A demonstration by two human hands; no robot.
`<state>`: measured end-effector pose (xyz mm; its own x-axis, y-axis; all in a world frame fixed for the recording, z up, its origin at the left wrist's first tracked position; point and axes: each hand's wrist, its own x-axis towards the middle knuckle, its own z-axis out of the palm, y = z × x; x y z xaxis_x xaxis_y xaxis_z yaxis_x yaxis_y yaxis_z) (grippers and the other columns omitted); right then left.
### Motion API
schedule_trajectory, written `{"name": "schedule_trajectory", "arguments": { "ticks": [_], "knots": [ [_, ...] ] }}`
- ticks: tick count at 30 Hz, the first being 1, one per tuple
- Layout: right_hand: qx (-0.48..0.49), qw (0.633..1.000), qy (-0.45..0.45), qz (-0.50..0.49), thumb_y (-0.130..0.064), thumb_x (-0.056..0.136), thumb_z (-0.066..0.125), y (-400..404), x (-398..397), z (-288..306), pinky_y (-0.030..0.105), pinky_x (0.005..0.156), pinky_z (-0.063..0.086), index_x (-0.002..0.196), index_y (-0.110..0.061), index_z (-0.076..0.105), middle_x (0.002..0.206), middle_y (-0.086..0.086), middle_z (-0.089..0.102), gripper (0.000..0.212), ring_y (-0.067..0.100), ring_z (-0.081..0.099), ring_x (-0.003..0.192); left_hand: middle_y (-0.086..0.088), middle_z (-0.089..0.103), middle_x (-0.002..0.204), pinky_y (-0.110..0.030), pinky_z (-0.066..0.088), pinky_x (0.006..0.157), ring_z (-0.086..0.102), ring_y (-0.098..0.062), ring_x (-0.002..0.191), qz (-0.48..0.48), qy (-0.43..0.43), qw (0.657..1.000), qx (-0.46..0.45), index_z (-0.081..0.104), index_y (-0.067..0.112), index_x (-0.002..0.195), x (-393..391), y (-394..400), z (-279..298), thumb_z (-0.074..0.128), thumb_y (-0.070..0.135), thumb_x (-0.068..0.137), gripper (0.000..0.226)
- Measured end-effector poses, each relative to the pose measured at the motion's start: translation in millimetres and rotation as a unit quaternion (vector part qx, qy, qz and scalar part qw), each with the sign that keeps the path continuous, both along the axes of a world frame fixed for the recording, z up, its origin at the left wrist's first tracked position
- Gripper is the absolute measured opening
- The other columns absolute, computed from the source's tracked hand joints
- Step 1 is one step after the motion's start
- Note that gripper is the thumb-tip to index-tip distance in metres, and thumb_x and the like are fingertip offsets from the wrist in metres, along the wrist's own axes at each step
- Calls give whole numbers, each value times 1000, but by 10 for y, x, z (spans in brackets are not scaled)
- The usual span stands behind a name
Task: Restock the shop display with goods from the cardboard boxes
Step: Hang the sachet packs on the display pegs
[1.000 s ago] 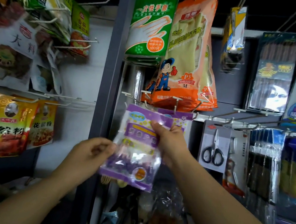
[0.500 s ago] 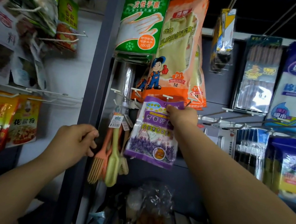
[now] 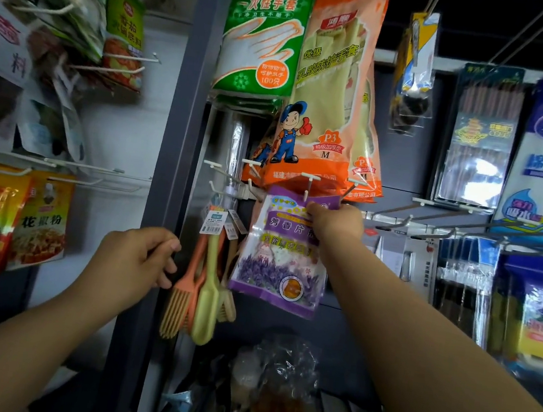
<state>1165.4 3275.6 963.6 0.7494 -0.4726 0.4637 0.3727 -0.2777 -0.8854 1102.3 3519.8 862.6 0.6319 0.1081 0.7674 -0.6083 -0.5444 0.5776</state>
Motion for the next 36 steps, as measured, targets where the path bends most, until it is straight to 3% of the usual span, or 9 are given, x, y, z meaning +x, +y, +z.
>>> {"name": "schedule_trajectory", "arguments": {
  "ticks": [5, 14, 17, 20, 23, 26, 30, 34, 36],
  "knots": [
    [-73, 996, -11, -48, -32, 89, 65, -25, 137, -144, 38, 76, 55, 106, -13, 63, 98, 6, 67, 25, 25, 63, 82, -4, 67, 65, -20, 54, 53, 64, -11, 48, -4, 1, 1000, -14, 66, 22, 80, 3, -4, -1, 55, 9, 93, 22],
    [-37, 997, -21, -60, -34, 90, 65, -39, 63, -493, 28, 79, 39, 127, -9, 51, 121, 6, 60, 46, 27, 58, 110, 0, 68, 65, -18, 53, 54, 65, -10, 49, 12, -3, 1000, -1, 66, 23, 80, 21, 3, -15, 55, 10, 93, 21],
    [-49, 996, -40, -59, -31, 91, 64, -117, -99, -769, 25, 78, 42, 126, -12, 51, 121, 5, 59, 42, 20, 57, 102, 0, 68, 67, -15, 52, 54, 64, -7, 49, 17, -8, 1000, 8, 64, 26, 80, 19, -1, -26, 54, 12, 94, 23],
    [-72, 997, -27, -13, -27, 91, 65, -278, -406, -1148, 16, 67, 42, 120, -16, 52, 106, -2, 60, 33, 9, 56, 86, -2, 68, 72, -13, 51, 55, 65, -7, 54, 17, -2, 1000, 5, 62, 26, 82, 0, -25, -39, 51, 13, 96, 22],
    [-108, 994, -20, -17, -25, 89, 67, -504, -792, -1553, 21, 79, 42, 108, -23, 51, 104, -3, 59, 25, 11, 58, 91, 0, 67, 78, -21, 53, 62, 65, -5, 63, 15, -2, 1000, -21, 59, 29, 81, -36, -61, -103, 47, 15, 97, 25],
    [-88, 996, -1, -13, -22, 88, 67, -712, -1235, -1919, 24, 81, 46, 108, -24, 53, 102, 0, 61, 25, 11, 59, 91, 2, 66, 82, -21, 54, 67, 63, -3, 66, -15, 10, 996, -84, 60, 30, 82, -176, -254, -345, 46, 15, 98, 26],
    [-83, 996, 30, 9, -13, 86, 68, -904, -1909, -2466, 25, 77, 50, 107, -21, 56, 88, 0, 62, 26, 11, 60, 80, 0, 66, 83, -34, 53, 76, 64, -16, 75, -83, 74, 989, -92, 60, 22, 95, -593, -795, -963, 52, 14, 95, 11],
    [-69, 993, 94, -17, -17, 86, 69, -1102, -2685, -3068, 18, 70, 52, 109, -25, 57, 88, -4, 65, 27, 5, 61, 79, 1, 64, 88, -12, 46, 64, 62, -11, 79, -167, 133, 972, -95, 59, 26, 94, -1234, -1263, -1636, 56, 18, 94, 8],
    [-53, 988, 139, -37, -18, 86, 69, -1209, -3087, -3394, 18, 68, 53, 106, -28, 57, 87, -4, 65, 26, 6, 63, 78, 2, 64, 87, -8, 46, 60, 62, -11, 79, -214, 161, 958, -100, 57, 36, 88, -1547, -1469, -1978, 56, 20, 94, 17]
  ]
}}
